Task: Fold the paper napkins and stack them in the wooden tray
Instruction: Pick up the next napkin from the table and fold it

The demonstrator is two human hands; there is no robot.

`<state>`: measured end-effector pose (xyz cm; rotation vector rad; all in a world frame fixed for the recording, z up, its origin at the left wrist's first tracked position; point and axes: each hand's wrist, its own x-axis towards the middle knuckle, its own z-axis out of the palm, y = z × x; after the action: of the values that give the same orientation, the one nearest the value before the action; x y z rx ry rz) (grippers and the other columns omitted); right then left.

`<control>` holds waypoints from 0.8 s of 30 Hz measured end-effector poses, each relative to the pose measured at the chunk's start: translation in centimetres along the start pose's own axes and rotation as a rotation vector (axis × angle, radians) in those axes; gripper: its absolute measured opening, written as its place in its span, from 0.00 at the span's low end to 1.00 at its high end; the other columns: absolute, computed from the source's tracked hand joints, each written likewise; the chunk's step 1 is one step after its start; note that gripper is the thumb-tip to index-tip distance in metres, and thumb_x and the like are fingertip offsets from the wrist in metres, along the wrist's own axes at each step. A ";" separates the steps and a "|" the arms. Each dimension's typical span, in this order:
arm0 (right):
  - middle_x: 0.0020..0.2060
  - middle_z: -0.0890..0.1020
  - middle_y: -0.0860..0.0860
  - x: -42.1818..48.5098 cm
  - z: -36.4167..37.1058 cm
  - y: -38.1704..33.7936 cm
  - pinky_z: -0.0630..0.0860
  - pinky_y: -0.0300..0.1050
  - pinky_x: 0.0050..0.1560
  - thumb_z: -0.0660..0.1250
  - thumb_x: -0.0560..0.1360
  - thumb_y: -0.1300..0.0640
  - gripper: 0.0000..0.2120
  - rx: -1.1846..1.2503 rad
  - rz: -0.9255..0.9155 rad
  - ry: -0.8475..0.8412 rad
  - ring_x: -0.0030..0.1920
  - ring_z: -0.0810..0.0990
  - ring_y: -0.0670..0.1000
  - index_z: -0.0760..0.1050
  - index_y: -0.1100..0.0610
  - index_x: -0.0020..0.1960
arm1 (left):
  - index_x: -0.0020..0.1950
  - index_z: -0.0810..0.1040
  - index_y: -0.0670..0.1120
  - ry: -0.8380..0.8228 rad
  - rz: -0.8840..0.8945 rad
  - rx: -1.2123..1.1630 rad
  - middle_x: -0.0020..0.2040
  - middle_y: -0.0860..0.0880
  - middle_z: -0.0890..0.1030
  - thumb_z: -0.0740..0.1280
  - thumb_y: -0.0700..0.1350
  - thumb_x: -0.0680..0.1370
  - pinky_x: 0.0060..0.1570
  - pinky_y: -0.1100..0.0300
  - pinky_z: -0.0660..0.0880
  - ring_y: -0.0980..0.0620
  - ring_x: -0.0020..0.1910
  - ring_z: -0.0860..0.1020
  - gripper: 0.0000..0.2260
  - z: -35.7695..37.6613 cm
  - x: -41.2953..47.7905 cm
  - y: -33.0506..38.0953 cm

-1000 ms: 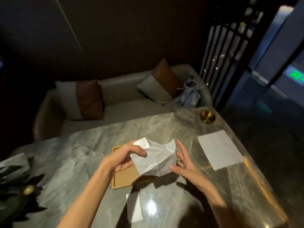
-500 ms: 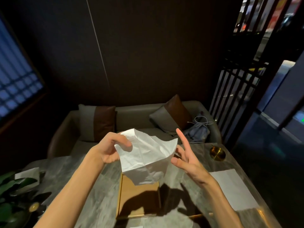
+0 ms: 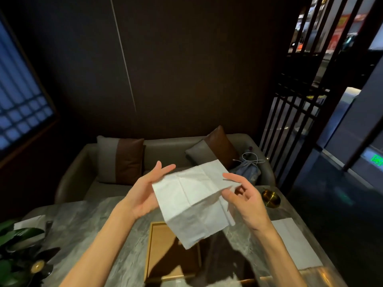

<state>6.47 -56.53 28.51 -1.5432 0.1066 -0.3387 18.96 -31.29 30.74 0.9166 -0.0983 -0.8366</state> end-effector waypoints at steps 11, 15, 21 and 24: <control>0.46 0.85 0.58 0.3 -0.4 -0.1 0.82 0.57 0.49 0.72 0.75 0.58 0.09 0.032 0.068 0.280 0.47 0.85 0.57 0.82 0.45 0.50 | 0.73 0.56 0.75 0.058 0.022 0.314 0.60 0.52 0.85 0.79 0.54 0.71 0.50 0.50 0.84 0.45 0.60 0.84 0.41 0.3 -0.2 -6.2; 0.50 0.85 0.53 0.2 -0.5 -0.2 0.84 0.55 0.51 0.72 0.76 0.56 0.07 -0.032 0.087 0.334 0.52 0.84 0.56 0.80 0.45 0.51 | 0.72 0.53 0.78 0.124 0.121 0.625 0.73 0.57 0.64 0.77 0.70 0.62 0.64 0.52 0.75 0.58 0.67 0.75 0.46 2.4 -0.4 -9.6; 0.48 0.83 0.46 0.0 -1.0 -0.8 0.78 0.44 0.45 0.71 0.74 0.54 0.07 -0.171 0.079 0.374 0.50 0.81 0.48 0.79 0.42 0.49 | 0.59 0.66 0.71 0.194 0.429 1.317 0.63 0.66 0.67 0.68 0.70 0.68 0.64 0.60 0.62 0.63 0.67 0.62 0.22 5.0 0.0 -12.4; 0.46 0.82 0.41 -0.1 -1.4 -0.9 0.76 0.41 0.42 0.70 0.74 0.52 0.08 -0.235 0.080 0.378 0.50 0.80 0.45 0.78 0.38 0.49 | 0.51 0.73 0.61 0.238 0.507 1.411 0.55 0.61 0.73 0.66 0.58 0.78 0.62 0.60 0.64 0.62 0.60 0.67 0.05 5.5 0.3 -12.2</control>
<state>5.86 -57.80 29.29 -1.6857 0.5182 -0.5670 9.60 -39.08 25.15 2.1731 -0.7432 -0.0548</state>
